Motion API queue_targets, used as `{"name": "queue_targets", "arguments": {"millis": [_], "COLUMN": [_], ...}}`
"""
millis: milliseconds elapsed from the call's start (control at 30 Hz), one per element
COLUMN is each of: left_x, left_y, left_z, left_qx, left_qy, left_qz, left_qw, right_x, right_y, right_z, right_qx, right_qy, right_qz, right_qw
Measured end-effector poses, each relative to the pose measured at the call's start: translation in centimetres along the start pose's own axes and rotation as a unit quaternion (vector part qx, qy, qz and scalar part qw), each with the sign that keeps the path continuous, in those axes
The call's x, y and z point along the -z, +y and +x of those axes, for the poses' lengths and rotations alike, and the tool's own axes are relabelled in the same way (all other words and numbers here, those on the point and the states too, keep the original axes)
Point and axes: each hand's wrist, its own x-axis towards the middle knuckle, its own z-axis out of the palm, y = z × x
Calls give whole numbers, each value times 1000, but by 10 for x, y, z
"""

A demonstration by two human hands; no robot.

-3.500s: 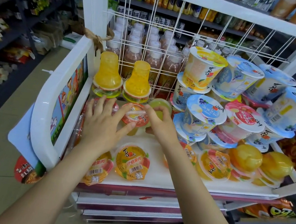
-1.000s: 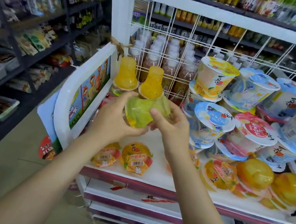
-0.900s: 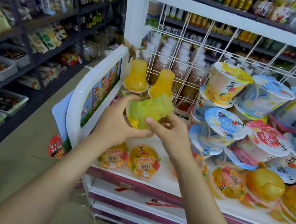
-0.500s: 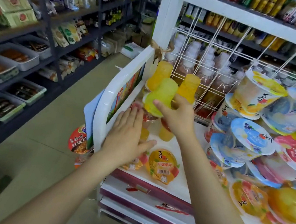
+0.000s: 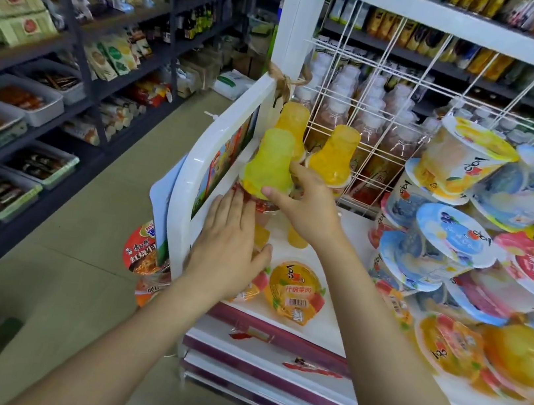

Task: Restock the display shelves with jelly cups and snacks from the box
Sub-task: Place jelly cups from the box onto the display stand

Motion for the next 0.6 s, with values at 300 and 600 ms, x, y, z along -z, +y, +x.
{"name": "queue_targets", "arguments": {"millis": [300,600], "left_x": [9,-9], "left_y": [-1,-6], "left_z": [-9,-35], "left_qx": [8,-139], "left_qy": [17,-13], "left_qz": [-108,-136], "left_qw": [994,981], "right_x": [28,38], "right_y": [19,35], "right_z": [-64,-112], "right_qx": [13,44], "right_qy": [79,-111], "right_qz": [46,-33], "right_qw": [996,992]}}
